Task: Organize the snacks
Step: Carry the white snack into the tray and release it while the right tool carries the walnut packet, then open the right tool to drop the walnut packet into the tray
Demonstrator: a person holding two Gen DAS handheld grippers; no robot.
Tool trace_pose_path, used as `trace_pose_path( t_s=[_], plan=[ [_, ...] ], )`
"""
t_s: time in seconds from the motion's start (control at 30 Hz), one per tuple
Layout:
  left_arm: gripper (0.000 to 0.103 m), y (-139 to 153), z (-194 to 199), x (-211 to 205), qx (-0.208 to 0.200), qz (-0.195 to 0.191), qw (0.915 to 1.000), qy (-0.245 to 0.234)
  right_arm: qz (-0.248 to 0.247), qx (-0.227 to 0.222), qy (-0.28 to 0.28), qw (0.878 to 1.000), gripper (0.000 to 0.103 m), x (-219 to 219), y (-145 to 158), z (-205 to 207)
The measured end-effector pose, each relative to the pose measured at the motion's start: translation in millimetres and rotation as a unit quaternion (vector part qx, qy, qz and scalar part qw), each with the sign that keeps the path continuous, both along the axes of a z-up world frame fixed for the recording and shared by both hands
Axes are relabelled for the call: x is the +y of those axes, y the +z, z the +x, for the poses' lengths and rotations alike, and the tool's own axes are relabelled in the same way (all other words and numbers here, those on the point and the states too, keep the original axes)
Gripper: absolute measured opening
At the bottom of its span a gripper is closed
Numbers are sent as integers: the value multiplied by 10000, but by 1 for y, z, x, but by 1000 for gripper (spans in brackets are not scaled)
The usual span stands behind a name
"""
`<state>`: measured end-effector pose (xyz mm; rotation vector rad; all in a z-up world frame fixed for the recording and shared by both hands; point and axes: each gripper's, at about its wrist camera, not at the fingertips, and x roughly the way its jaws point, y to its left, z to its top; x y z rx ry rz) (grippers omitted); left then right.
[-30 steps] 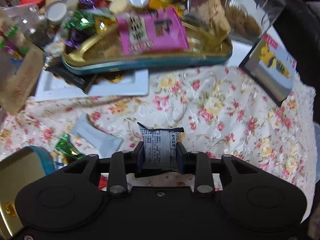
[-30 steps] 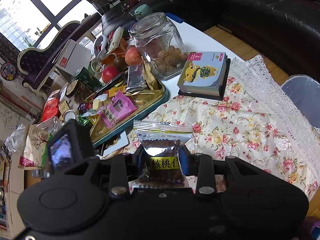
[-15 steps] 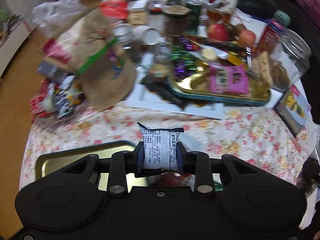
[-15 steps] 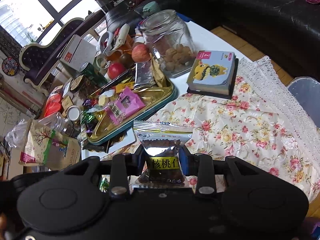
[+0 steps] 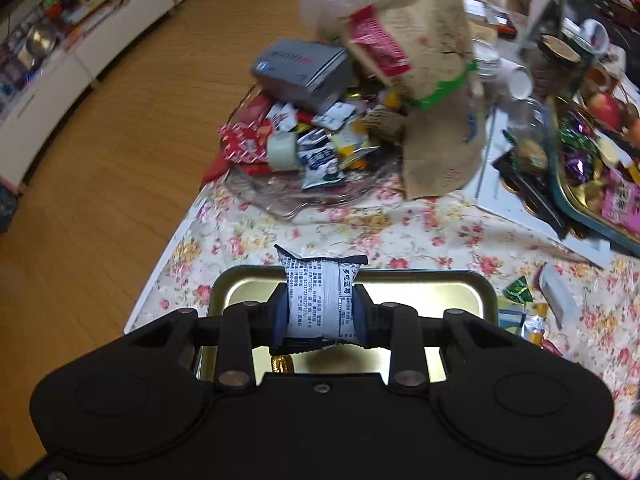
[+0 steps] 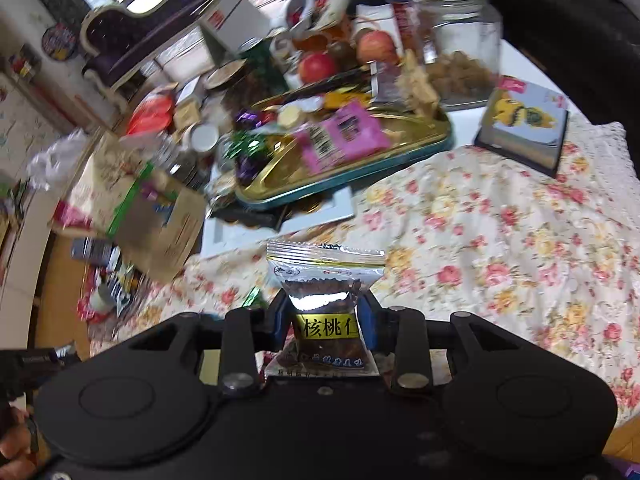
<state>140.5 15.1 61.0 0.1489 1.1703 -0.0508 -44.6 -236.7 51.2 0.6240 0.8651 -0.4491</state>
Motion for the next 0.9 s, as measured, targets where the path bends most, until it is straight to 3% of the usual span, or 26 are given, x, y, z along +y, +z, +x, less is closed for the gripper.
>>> trace_pose_path(
  t_s=[0.13, 0.4, 0.73, 0.9],
  plan=[
    [41, -11, 10, 19, 465, -296, 9985, 50, -46, 104, 396, 9992, 36, 32, -8, 20],
    [41, -32, 18, 22, 899, -274, 9956, -56, 9, 179, 1128, 9935, 36, 86, -20, 50],
    [46, -23, 22, 35, 878, -612, 9940, 220, 77, -43, 1723, 9850, 38, 126, -16, 65],
    [46, -25, 22, 33, 935, -574, 9937, 238, -17, -131, 2016, 9794, 41, 138, -18, 68]
  ],
)
